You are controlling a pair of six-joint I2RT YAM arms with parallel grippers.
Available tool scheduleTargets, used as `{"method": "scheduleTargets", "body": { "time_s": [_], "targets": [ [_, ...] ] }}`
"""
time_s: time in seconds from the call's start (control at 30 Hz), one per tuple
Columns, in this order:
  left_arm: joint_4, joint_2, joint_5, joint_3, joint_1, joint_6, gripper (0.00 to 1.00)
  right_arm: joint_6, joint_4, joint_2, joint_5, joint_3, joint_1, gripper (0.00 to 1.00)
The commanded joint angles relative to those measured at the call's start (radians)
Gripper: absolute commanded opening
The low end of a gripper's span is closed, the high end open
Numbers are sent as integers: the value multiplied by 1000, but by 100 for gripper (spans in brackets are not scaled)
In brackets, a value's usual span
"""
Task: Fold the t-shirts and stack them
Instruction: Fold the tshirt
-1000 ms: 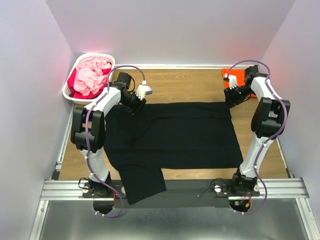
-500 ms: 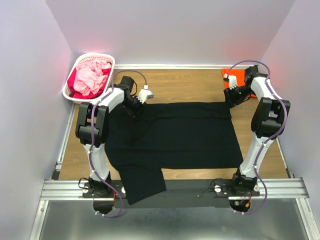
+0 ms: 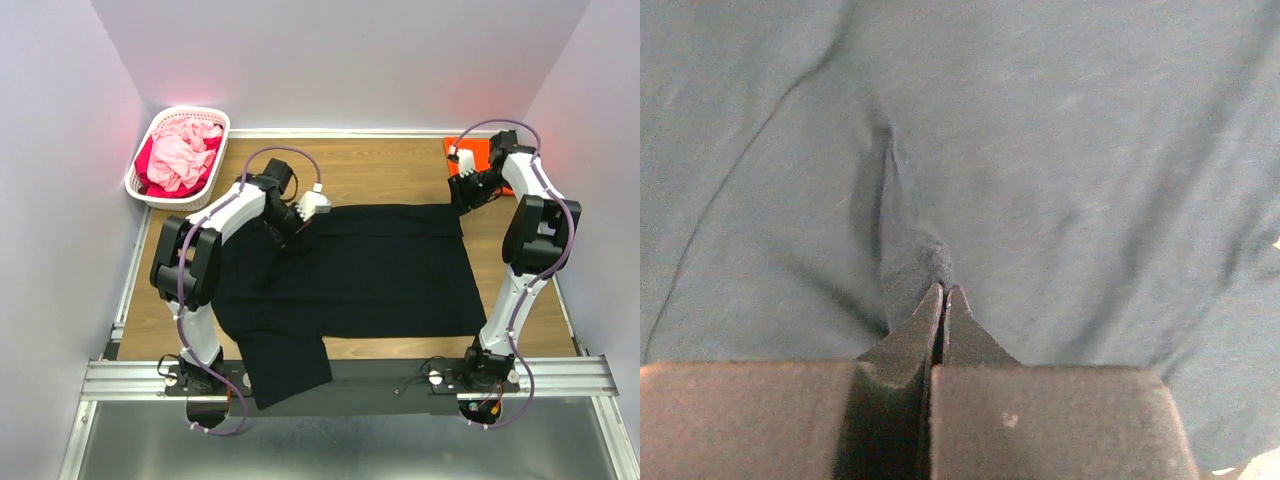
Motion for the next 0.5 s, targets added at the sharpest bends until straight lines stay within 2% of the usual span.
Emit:
{"method": "scheduleTargets", "body": {
  "time_s": [0.0,0.1,0.27,0.3,0.33,0.4,0.43,0.47],
  "targets": [
    [-22,-48,85,-20,-81,-29,0,3,-16,24,1,40,3,49],
    [-25,-18,108,-34,-124,-32,1,5,-18,27,0,45,2,49],
    [-41,-4,128,-58,-185,0,9,-3,-19,24,12,48,3,49],
    [-64,-4,138,-58,-199,15,14,-3,-19,26,14,50,3,49],
    [-77,-7,141,-55,-201,29,25,-3,-19,26,11,51,3,49],
    [-85,-42,161,-40,-190,43,33,-1,-22,30,8,51,3,49],
    [-79,-59,164,-32,-154,39,40,2,-25,32,11,51,9,49],
    [-76,-73,162,-17,-129,26,41,3,-24,37,14,51,14,48]
  ]
}}
